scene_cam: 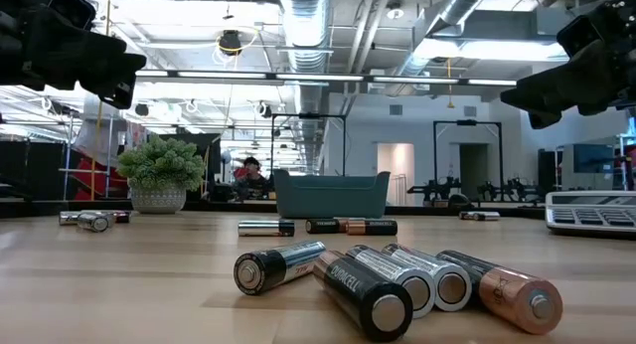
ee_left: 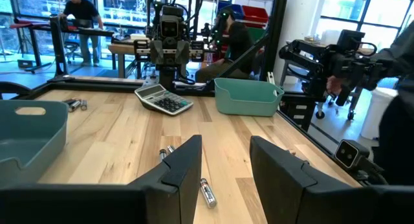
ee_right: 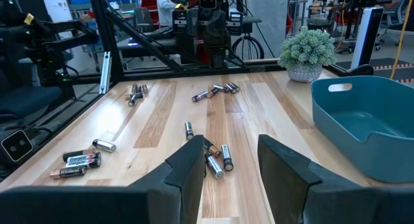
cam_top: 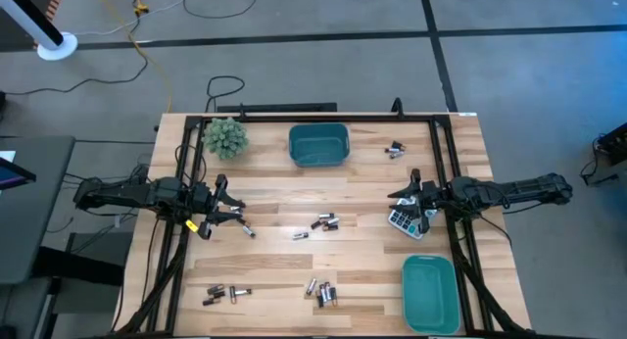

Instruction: Sort batteries

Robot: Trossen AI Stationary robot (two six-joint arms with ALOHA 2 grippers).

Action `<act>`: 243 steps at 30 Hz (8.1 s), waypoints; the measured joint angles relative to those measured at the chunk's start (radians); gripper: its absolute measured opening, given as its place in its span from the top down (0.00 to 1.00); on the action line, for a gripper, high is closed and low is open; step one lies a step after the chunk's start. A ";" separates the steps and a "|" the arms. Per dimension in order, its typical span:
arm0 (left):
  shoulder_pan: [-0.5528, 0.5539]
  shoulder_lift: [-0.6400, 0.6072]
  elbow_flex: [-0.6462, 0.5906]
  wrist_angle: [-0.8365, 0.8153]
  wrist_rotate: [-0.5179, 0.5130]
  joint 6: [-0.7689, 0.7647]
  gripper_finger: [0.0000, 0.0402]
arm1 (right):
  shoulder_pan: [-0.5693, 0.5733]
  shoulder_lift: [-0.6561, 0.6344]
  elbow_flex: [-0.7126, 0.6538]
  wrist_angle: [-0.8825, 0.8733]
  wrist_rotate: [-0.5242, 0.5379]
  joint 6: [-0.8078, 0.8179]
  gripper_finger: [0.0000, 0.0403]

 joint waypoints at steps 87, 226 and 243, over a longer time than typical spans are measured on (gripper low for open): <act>0.000 0.000 0.000 0.000 0.000 0.000 0.68 | -1.012 1.452 0.975 -0.882 -0.159 0.803 0.67; 0.000 0.000 0.000 0.000 -0.019 0.000 0.68 | -1.010 1.532 0.894 -0.833 -0.101 -0.111 0.78; 0.000 0.000 0.000 0.000 -0.019 0.000 0.68 | -0.975 1.531 0.918 -0.858 -0.098 -0.086 0.94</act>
